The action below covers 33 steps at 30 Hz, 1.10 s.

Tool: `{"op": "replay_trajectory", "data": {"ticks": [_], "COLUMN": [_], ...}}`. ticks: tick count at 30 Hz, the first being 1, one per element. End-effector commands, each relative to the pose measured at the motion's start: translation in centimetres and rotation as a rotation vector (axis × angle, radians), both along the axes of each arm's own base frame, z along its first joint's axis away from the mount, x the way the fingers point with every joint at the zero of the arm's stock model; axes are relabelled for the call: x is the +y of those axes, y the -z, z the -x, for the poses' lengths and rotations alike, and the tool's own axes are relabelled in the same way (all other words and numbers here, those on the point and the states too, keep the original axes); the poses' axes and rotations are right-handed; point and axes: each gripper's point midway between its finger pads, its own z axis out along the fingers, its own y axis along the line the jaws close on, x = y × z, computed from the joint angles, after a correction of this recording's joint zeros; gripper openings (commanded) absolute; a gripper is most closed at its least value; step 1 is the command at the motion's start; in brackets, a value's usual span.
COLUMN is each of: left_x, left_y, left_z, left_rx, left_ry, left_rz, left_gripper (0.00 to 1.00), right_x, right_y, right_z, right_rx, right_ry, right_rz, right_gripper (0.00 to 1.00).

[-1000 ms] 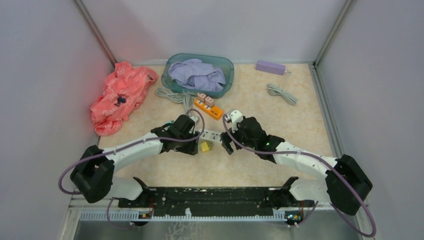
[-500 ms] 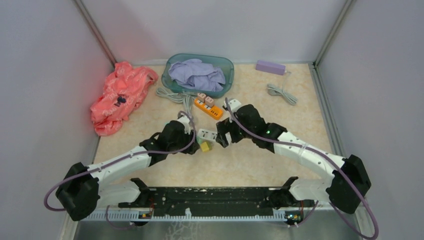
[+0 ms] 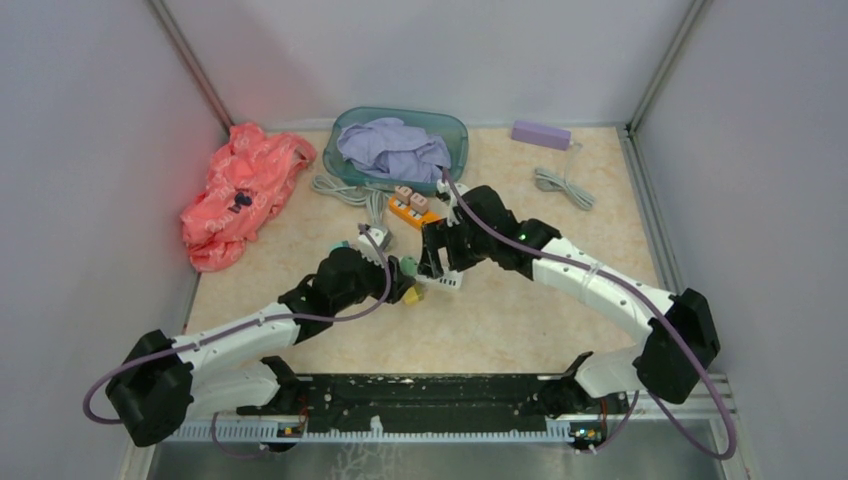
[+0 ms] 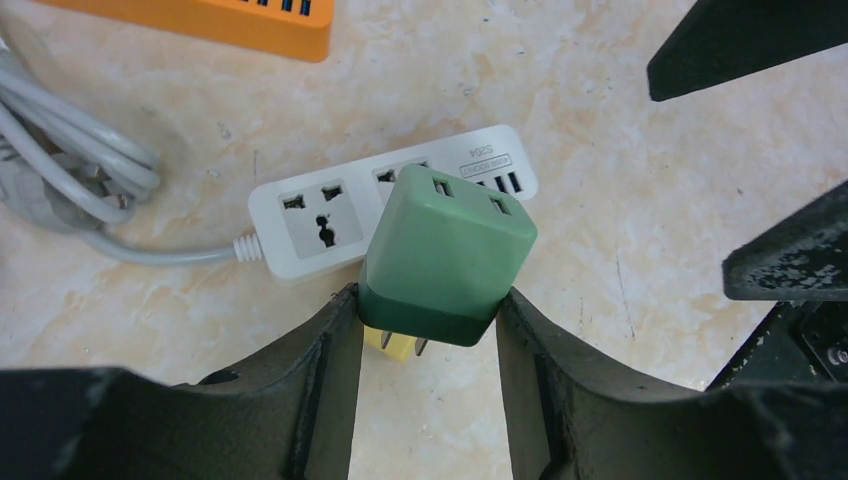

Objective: Insert the plug

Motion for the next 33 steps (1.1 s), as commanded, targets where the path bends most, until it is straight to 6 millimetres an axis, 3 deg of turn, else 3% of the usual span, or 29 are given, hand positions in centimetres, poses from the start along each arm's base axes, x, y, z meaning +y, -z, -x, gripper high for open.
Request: {"op": "replay_trajectory", "data": {"ticks": [1,21,26,33], "left_x": [-1.5,-2.6,-2.8,-2.4], "left_y": [-2.9,-4.7,-4.6,-3.9], "left_z": [-0.2,1.0,1.2,1.1], "left_rx": [-0.123,-0.204,-0.199,-0.173], "left_ry": [0.049,0.124,0.131,0.109], "left_rz": [0.091,0.177,0.180,0.165], "left_gripper": [0.22,0.22,0.22,0.28], "right_x": [1.7,4.9,4.9,4.8], "right_y": [-3.1,-2.1,-1.4,-1.0], "right_z": [-0.7,-1.5,-1.5,-1.7], "right_rx": [0.016,0.123,0.126,0.076], "right_ry": [0.006,-0.023,-0.034,-0.085], "right_rz": [-0.094,-0.195,-0.188,-0.158], "right_gripper": [0.80,0.65,0.49,0.13]}}
